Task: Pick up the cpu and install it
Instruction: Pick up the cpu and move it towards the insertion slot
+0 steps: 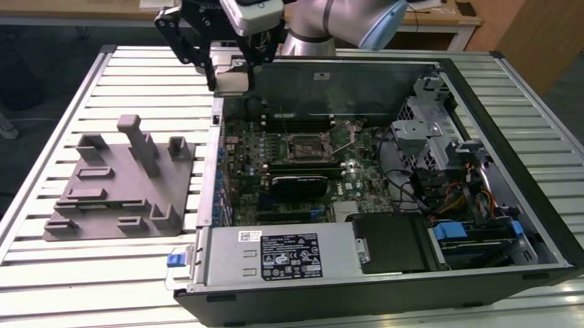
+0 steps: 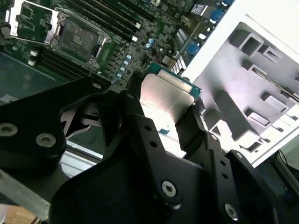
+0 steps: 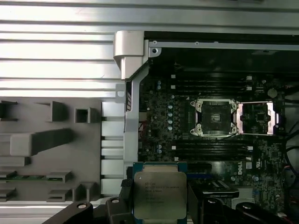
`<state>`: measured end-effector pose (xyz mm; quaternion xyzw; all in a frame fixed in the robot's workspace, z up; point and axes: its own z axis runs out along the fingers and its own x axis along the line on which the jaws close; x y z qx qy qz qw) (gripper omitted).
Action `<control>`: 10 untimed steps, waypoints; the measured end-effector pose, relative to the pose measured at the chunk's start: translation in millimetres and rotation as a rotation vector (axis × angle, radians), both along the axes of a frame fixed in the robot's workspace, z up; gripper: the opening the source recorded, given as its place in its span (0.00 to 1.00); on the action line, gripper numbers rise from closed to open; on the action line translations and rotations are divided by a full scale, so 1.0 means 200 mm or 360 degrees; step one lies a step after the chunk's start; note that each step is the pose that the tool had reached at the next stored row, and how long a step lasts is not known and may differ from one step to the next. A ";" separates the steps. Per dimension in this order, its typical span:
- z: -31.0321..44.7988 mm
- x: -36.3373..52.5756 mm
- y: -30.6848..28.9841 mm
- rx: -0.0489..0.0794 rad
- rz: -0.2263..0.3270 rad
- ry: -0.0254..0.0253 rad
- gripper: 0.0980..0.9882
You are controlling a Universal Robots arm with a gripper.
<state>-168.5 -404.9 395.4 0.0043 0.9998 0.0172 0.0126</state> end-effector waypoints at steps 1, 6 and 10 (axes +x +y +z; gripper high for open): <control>0.000 0.011 0.000 0.0000 0.0000 0.00000 0.50; -0.001 0.069 0.000 0.0000 0.0000 0.00001 0.50; -0.001 0.115 0.000 0.0000 0.0000 0.00000 0.50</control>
